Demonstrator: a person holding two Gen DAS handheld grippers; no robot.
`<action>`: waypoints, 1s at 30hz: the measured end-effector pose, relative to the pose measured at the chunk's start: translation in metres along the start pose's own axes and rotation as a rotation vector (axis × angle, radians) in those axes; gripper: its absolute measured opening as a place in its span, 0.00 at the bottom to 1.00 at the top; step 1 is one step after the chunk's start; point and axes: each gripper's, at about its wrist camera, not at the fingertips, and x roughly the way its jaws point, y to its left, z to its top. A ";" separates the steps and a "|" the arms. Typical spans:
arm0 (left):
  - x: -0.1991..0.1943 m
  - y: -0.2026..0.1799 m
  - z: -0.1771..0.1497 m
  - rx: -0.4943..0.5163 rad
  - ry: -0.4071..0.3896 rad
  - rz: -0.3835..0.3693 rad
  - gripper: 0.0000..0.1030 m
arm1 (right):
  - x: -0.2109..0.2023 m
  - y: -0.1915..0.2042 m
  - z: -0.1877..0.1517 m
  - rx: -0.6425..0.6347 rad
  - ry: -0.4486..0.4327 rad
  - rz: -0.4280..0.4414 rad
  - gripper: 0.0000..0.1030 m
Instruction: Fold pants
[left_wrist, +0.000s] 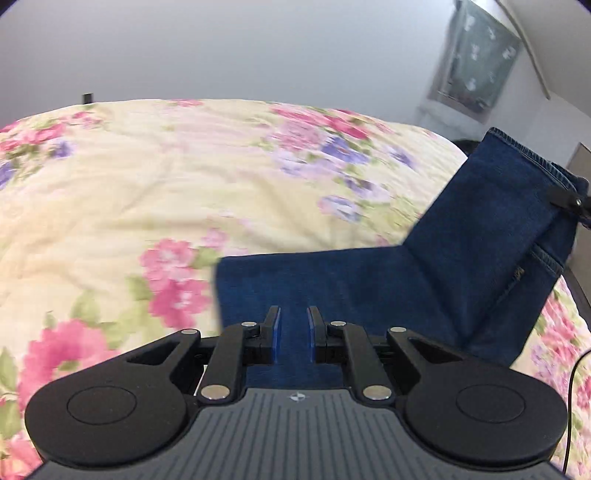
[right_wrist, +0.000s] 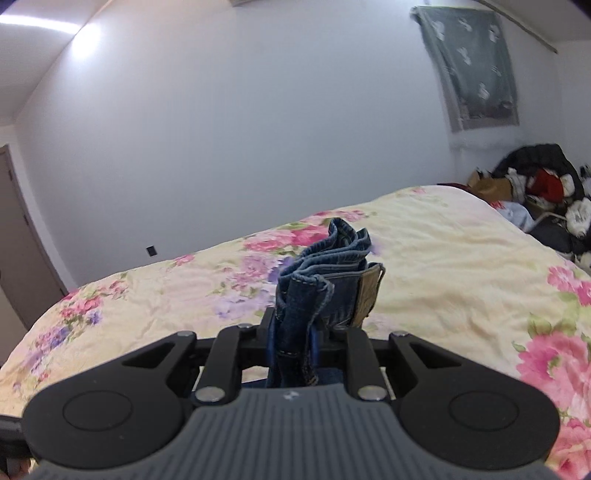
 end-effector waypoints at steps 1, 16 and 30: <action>-0.003 0.010 0.000 -0.015 -0.002 0.009 0.15 | 0.002 0.015 -0.003 -0.019 0.003 0.019 0.12; -0.007 0.092 -0.034 -0.115 0.044 -0.001 0.20 | 0.081 0.165 -0.187 -0.287 0.424 0.219 0.12; 0.063 0.108 -0.012 -0.470 0.069 -0.279 0.41 | 0.086 0.159 -0.119 -0.210 0.443 0.321 0.48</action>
